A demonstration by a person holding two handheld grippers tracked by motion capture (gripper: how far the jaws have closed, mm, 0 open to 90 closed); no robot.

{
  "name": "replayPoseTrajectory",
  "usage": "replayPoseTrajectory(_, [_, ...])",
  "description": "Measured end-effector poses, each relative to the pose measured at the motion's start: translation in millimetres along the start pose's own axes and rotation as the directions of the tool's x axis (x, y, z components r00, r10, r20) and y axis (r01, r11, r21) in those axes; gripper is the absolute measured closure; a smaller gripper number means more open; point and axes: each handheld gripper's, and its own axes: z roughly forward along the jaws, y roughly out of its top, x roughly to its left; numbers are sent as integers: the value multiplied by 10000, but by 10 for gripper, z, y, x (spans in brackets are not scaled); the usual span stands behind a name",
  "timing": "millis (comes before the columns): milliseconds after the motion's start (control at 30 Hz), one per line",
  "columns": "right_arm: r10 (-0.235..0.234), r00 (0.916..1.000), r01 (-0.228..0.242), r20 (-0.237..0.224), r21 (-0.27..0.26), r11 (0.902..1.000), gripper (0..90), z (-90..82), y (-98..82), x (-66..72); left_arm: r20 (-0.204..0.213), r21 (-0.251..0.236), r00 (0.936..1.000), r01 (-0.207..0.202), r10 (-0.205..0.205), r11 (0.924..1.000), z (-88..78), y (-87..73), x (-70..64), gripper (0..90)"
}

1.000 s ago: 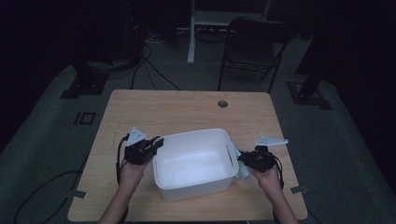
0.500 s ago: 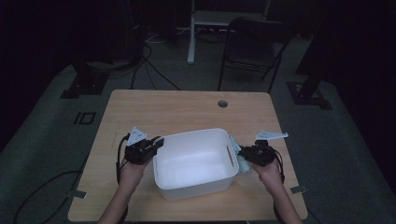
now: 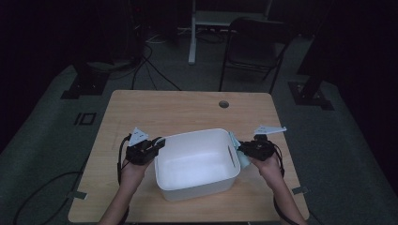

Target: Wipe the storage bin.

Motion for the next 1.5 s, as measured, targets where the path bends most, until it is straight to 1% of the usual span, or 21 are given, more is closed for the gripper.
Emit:
replayPoseTrajectory(67, [26,10000,-28,91,228,9997,836,66,-42,-33,-8,3,10000,-3,3,10000,0,0,0,765])
replayPoseTrajectory(133, [210,9998,-210,1,193,9996,836,87,-78,-66,-3,-8,10000,23,-23,10000,0,-1,0,764])
replayPoseTrajectory(200, [143,9999,-142,-25,210,9997,836,81,-65,-75,7,-3,10000,15,-15,10000,-1,-1,3,764])
replayPoseTrajectory(333, [101,9999,-103,-107,-244,9996,835,28,35,-70,41,4,10000,7,-7,10000,2,1,-2,764])
replayPoseTrajectory(367, [25,10000,-26,-44,-233,9997,835,20,66,-66,7,12,10000,-12,12,10000,4,2,-6,765])
replayPoseTrajectory(400, [-95,9999,96,38,-145,9998,836,31,88,-62,-21,21,10000,-36,36,10000,4,3,-10,765])
replayPoseTrajectory(500, [-56,10000,56,61,-23,10000,837,84,86,-91,-77,20,10000,-28,28,10000,6,4,-17,765])
replayPoseTrajectory(633, [153,9999,-155,70,242,9996,836,178,30,-157,-59,25,10000,-40,40,10000,5,4,-14,765])
replayPoseTrajectory(700, [113,9999,-114,53,150,9998,836,173,44,-168,-46,31,10000,-62,62,10000,6,5,-14,765])
replayPoseTrajectory(767, [106,9999,-106,-6,-128,9999,836,145,91,-165,-19,33,10000,-70,70,10000,7,6,-13,765])
replayPoseTrajectory(800, [-30,10000,30,15,-238,9997,836,133,124,-158,-10,22,10000,-75,75,10000,8,5,-13,765])
replayPoseTrajectory(833, [-95,9999,97,54,-225,9997,836,136,138,-156,-9,11,10000,-77,77,10000,8,3,-13,765])
replayPoseTrajectory(900, [-10,10000,11,29,-232,9997,837,167,143,-174,-71,6,9999,-101,101,9999,9,4,-19,764])
replayPoseTrajectory(1033, [180,9998,-181,54,115,9998,838,272,99,-236,-87,5,9999,-90,90,10000,10,4,-20,765])
replayPoseTrajectory(1100, [196,9998,-196,-4,188,9996,837,279,101,-256,-126,24,9999,-51,51,10000,10,5,-24,764])
replayPoseTrajectory(1167, [-38,10000,37,12,214,9998,837,257,131,-242,-116,50,9999,-70,71,10000,11,8,-24,764])
replayPoseTrajectory(1233, [-132,9998,131,-143,-121,9998,837,201,178,-238,-93,51,9999,-86,86,10000,13,9,-27,765])
replayPoseTrajectory(1300, [-289,9995,287,-112,-105,9995,838,193,208,-224,-160,71,9998,-96,97,9999,16,12,-38,765])
replayPoseTrajectory(1367, [-207,9995,204,-248,-141,9997,840,205,192,-243,-241,92,9997,-94,96,9999,18,15,-46,765])
replayPoseTrajectory(1400, [-143,9994,138,-322,-149,9998,840,216,179,-255,-227,25,9997,13,-12,10000,19,9,-46,765])
replayPoseTrajectory(1500, [-38,9997,40,-257,47,10000,840,287,121,-289,-268,63,9996,-29,31,10000,19,12,-50,765])
